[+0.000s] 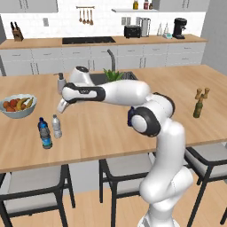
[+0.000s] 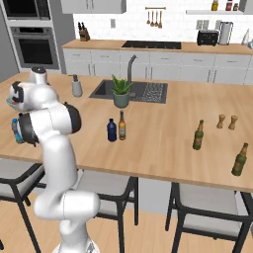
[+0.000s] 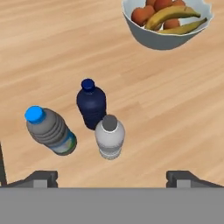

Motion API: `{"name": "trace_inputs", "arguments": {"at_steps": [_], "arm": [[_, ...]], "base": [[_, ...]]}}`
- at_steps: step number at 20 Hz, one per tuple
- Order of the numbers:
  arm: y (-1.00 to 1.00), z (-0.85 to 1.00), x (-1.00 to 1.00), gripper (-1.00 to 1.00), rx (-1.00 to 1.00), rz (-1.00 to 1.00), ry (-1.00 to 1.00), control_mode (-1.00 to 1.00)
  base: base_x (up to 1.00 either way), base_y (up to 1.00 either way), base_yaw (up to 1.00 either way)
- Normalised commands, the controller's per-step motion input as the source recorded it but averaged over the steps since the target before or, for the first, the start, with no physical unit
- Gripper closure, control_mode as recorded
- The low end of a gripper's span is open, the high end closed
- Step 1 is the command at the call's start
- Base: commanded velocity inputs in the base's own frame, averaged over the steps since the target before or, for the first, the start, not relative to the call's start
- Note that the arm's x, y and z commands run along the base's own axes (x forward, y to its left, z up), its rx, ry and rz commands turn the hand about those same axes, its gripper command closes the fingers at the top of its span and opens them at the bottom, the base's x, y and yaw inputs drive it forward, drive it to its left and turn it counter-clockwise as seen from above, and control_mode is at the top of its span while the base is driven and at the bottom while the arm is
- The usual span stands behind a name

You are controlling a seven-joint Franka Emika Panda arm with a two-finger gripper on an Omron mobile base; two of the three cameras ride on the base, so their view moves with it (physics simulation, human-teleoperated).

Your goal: Move the plastic bottles in the middle to the plastics group, and the glass bottles in the middle to the glass group.

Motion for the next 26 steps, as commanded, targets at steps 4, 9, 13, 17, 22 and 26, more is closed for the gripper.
{"name": "trace_inputs", "arguments": {"at_steps": [4,9,13,17,22,26], "arm": [[-0.76,0.09,-0.36,-1.00,-0.02,-0.28,0.00,-1.00],[-0.71,0.15,-0.30,-1.00,-0.02,-0.27,0.02,-1.00],[-0.81,0.09,-0.24,-1.00,0.00,-0.30,0.06,-1.00],[-0.92,0.02,-0.22,-1.00,0.00,-0.37,0.09,-1.00],[-0.92,0.00,-0.18,-1.00,0.00,-0.40,0.12,-1.00],[-1.00,0.00,-0.08,-1.00,0.00,-0.42,0.17,-1.00]], "base": [[0.00,0.00,0.00],[0.00,0.00,0.00],[0.00,0.00,0.00],[0.00,0.00,0.00],[0.00,0.00,0.00],[0.00,0.00,0.00]]}}
